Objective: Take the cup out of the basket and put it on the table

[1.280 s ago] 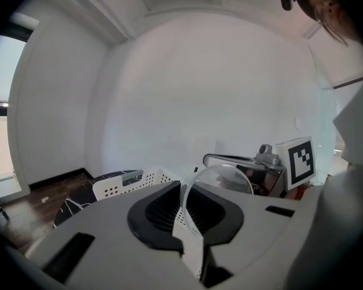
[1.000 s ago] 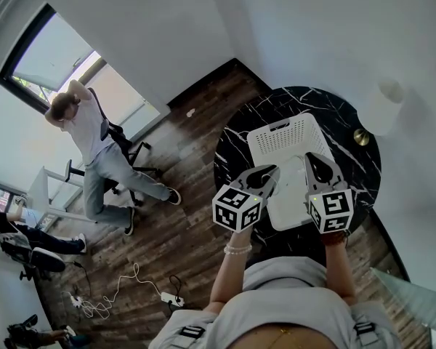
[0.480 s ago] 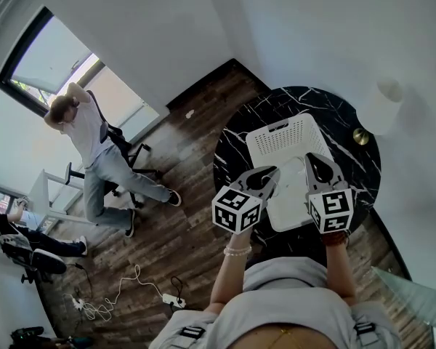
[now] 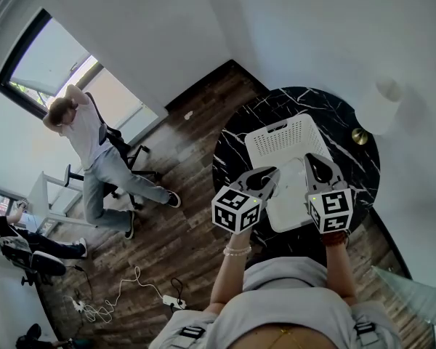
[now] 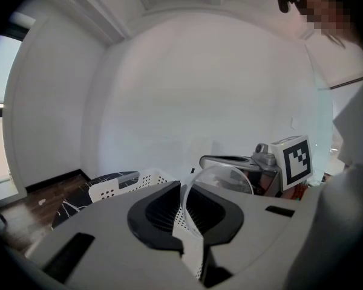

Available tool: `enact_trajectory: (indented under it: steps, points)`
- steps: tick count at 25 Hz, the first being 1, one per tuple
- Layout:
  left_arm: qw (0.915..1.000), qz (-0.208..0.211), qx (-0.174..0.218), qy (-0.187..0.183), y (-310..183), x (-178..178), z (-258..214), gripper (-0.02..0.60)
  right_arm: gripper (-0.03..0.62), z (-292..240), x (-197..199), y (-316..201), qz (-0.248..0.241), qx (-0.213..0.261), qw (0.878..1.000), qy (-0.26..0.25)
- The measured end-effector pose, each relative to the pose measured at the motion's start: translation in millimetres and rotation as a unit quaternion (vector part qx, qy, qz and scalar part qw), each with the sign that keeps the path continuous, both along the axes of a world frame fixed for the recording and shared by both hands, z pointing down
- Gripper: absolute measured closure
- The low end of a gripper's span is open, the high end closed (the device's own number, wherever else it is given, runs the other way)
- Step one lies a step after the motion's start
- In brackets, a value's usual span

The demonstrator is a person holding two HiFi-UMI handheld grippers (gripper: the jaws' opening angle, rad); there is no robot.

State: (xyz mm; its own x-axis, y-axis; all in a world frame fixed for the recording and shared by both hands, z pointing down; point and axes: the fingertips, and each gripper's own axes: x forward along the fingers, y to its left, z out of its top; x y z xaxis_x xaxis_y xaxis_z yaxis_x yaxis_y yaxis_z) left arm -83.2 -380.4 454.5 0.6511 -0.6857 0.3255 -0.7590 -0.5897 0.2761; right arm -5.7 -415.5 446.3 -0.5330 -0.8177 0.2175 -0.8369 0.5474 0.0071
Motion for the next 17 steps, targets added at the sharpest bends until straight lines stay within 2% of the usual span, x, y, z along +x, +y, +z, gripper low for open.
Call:
enact_trajectory:
  steps: [17]
  points:
    - [0.9999,0.012,-0.009,-0.003,-3.8,0.1,5.1,0.549,0.585,2.7,-1.2,-4.7,0.001,-0.006,1.0,0.01]
